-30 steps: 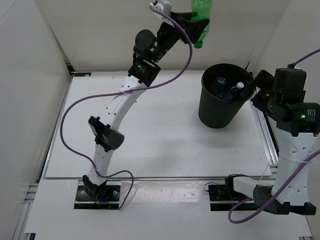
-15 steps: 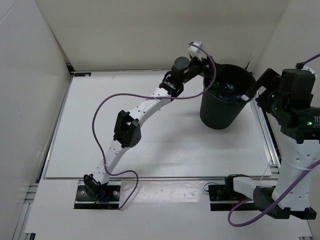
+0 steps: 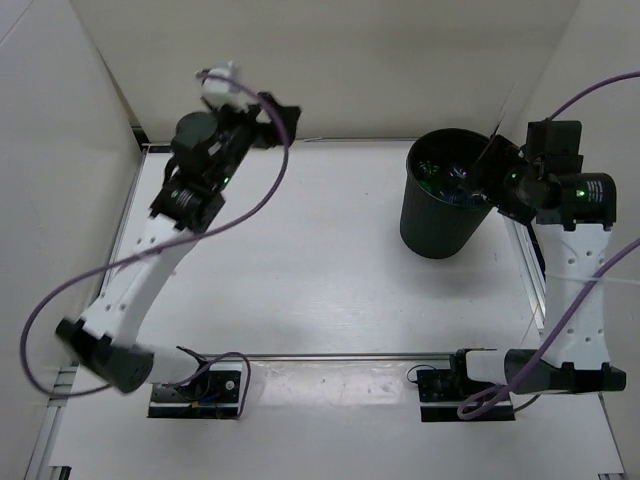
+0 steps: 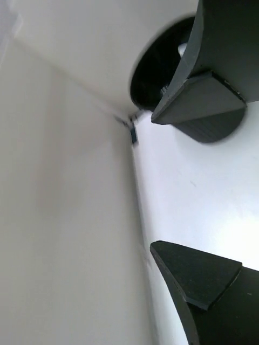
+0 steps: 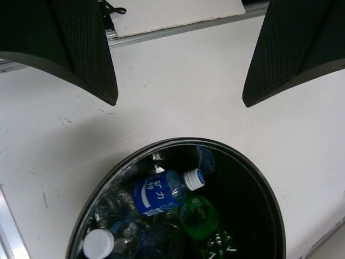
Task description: Put the plastic bottles in the bin
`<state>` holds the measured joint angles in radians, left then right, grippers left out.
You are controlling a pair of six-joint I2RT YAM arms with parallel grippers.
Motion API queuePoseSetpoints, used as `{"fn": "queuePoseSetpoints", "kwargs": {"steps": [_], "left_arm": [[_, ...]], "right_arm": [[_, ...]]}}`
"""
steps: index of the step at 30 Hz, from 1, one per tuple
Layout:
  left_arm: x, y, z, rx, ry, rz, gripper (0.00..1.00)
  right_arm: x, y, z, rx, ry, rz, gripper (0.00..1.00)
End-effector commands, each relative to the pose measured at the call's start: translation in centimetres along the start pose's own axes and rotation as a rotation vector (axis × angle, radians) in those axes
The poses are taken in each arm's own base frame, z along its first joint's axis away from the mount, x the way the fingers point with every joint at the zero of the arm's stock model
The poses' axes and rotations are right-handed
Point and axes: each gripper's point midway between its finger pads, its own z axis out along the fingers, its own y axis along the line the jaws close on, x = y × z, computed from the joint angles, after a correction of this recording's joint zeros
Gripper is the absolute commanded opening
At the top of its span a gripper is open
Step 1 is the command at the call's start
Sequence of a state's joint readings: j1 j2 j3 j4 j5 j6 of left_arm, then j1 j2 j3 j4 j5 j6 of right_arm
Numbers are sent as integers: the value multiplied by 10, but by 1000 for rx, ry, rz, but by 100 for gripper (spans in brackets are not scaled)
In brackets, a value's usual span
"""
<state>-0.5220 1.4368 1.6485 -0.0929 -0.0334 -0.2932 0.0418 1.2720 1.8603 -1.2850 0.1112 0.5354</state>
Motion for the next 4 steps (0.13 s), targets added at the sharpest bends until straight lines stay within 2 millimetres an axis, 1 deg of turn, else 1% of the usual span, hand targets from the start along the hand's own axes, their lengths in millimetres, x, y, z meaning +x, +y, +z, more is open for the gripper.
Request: {"fn": "queuePoseSetpoints", "kwargs": {"steps": [1, 2, 3, 4], "left_arm": [[81, 67, -57, -267, 250, 94, 100], [92, 84, -87, -325, 277, 118, 100], [95, 98, -102, -376, 281, 156, 100], [99, 121, -131, -492, 273, 190, 100]], "right_arm": [[-11, 20, -6, -107, -39, -41, 100], [-11, 20, -2, -101, -28, -41, 100], [-13, 21, -4, -106, -37, -41, 100], [-14, 20, -4, -96, -43, -29, 100]]}}
